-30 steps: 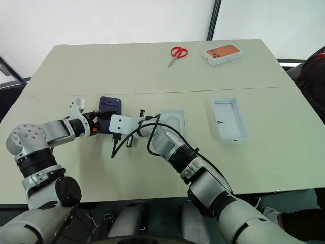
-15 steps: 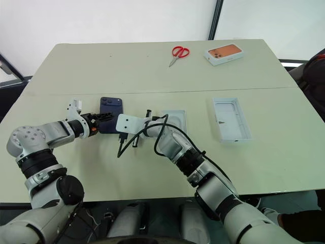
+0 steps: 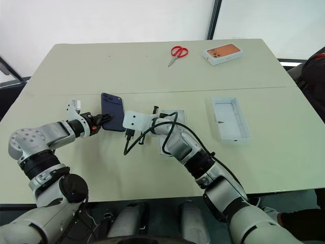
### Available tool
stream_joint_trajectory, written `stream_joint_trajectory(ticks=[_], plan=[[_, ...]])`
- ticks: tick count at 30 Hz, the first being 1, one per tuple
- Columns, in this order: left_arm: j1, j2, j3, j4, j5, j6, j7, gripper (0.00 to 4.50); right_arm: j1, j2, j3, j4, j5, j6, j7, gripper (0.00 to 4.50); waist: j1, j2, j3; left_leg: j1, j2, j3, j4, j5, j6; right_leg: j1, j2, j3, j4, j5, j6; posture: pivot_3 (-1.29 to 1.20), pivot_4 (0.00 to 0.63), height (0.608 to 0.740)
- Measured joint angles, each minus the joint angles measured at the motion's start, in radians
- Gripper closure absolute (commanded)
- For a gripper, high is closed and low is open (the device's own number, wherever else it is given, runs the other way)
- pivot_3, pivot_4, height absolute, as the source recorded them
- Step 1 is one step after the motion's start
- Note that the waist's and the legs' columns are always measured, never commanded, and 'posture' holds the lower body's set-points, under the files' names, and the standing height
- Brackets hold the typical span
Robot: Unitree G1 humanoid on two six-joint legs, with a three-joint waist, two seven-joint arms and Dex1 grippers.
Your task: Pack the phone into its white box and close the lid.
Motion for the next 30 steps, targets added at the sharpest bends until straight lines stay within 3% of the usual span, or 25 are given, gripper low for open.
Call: stream_joint_trajectory(ticks=[6, 9, 12, 17, 22, 30], plan=[[0.001, -0.097, 0.062, -0.074, -0.098, 0.015, 0.046, 4.47, 0.027, -0.101, -0.123, -0.286, 0.083, 0.129, 0.089, 4.50, 0.009, -0.002, 0.001, -0.002, 0.000, -0.001, 0.001, 0.000, 0.000, 0.000, -0.001, -0.001, -0.001, 0.000, 0.000, 0.00, 0.150, 0.740], [0.003, -0.159, 0.056, -0.132, -0.175, 0.015, 0.080, 4.47, 0.105, -0.209, -0.164, -0.383, 0.139, 0.127, 0.152, 4.50, 0.014, -0.002, 0.001, -0.002, 0.000, -0.001, 0.001, -0.001, 0.001, 0.002, -0.002, -0.001, -0.003, 0.000, 0.000, 0.00, 0.150, 0.740], [0.022, -0.244, 0.007, -0.189, -0.239, 0.015, 0.133, 4.47, 0.207, -0.339, -0.231, -0.432, 0.203, 0.125, 0.218, 4.50, 0.011, -0.003, 0.002, -0.002, -0.001, 0.000, 0.001, -0.001, 0.002, 0.003, -0.003, -0.001, -0.003, 0.000, 0.000, 0.00, 0.150, 0.740], [0.067, -0.345, -0.102, -0.215, -0.311, 0.015, 0.201, 4.47, 0.259, -0.438, -0.288, -0.462, 0.243, 0.118, 0.238, 4.50, 0.004, -0.003, 0.002, 0.000, 0.000, 0.001, 0.000, -0.001, 0.002, 0.002, 0.001, 0.000, -0.002, 0.000, 0.000, 0.00, 0.150, 0.740], [0.132, -0.364, -0.218, -0.228, -0.406, 0.015, 0.270, 4.47, 0.316, -0.537, -0.361, -0.470, 0.275, 0.125, 0.238, 4.50, 0.010, -0.003, 0.002, 0.000, 0.000, 0.001, 0.001, -0.001, 0.002, 0.003, 0.000, 0.001, -0.003, 0.000, 0.000, 0.00, 0.150, 0.740], [0.138, -0.370, -0.294, -0.197, -0.526, 0.015, 0.396, 4.47, 0.347, -0.589, -0.397, -0.466, 0.291, 0.131, 0.204, 4.50, 0.013, -0.003, 0.002, 0.000, -0.001, 0.001, 0.002, -0.001, 0.002, 0.003, 0.000, 0.001, -0.003, 0.000, 0.000, 0.00, 0.150, 0.740]])
